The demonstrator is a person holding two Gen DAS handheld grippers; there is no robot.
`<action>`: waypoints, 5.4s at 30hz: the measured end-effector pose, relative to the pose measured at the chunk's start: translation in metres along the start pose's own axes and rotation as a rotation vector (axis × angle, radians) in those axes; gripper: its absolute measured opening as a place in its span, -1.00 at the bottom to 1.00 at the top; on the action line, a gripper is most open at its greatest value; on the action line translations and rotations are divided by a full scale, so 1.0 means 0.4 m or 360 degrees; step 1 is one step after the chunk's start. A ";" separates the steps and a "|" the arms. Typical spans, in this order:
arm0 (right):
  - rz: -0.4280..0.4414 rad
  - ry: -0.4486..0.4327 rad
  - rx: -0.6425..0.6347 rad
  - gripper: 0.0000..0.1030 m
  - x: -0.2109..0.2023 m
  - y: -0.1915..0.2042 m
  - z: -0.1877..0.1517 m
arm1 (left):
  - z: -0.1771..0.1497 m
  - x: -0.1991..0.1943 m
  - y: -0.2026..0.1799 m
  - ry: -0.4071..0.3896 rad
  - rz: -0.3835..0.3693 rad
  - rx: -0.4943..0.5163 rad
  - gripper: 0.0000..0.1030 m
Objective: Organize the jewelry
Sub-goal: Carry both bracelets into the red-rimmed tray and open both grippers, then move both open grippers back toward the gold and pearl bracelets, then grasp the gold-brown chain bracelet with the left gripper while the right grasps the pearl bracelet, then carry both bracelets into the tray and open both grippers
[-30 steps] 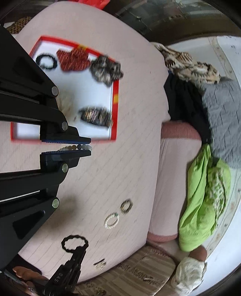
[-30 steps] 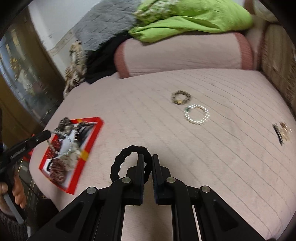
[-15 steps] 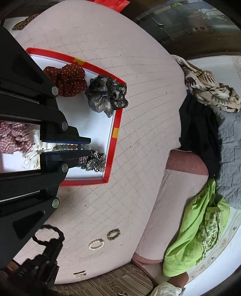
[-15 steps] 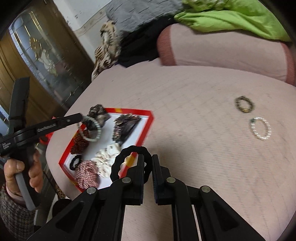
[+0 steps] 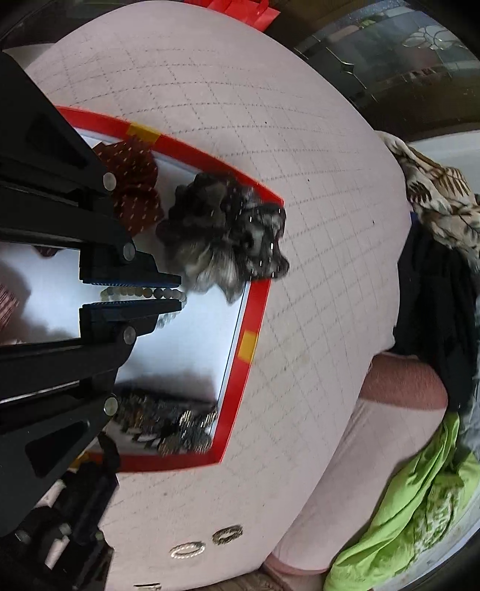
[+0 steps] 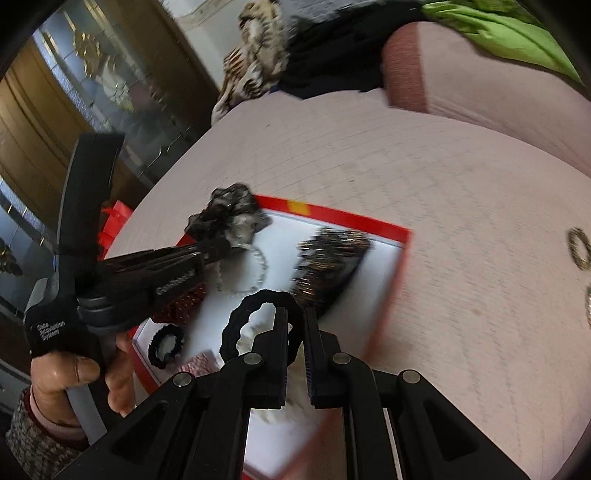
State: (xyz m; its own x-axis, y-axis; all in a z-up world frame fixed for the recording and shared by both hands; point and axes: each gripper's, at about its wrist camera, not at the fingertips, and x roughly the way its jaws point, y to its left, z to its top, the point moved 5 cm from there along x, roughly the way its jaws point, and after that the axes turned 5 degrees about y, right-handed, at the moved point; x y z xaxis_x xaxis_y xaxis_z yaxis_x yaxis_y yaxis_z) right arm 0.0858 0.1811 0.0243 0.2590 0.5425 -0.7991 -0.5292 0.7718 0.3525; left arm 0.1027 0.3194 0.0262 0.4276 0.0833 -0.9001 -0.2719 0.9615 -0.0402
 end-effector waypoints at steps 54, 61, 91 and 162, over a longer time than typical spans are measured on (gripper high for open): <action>-0.0387 -0.0154 0.0310 -0.20 -0.310 -0.284 -0.337 | -0.297 -0.288 -0.358 -0.0196 0.0103 0.0244 -0.02; -0.0481 -0.0176 0.0361 -0.15 -0.350 -0.328 -0.380 | -0.336 -0.294 -0.421 -0.0176 0.0077 0.0325 -0.02; -0.0626 -0.0183 0.0565 -0.04 -0.383 -0.494 -0.422 | -0.353 -0.195 -0.539 -0.0003 0.0059 0.0478 0.01; -0.0806 -0.0299 0.0655 -0.80 -0.293 -0.865 -0.166 | 0.002 0.048 -0.897 -0.0069 -0.0401 0.0640 -0.90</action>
State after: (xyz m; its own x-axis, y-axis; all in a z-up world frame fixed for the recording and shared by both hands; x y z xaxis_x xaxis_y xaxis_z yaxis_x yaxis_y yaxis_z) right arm 0.1850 -0.1715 -0.0364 0.5497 0.1004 -0.8293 0.0356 0.9890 0.1433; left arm 0.2091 -0.0239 0.0237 0.4753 -0.1626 -0.8647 0.1966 0.9776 -0.0758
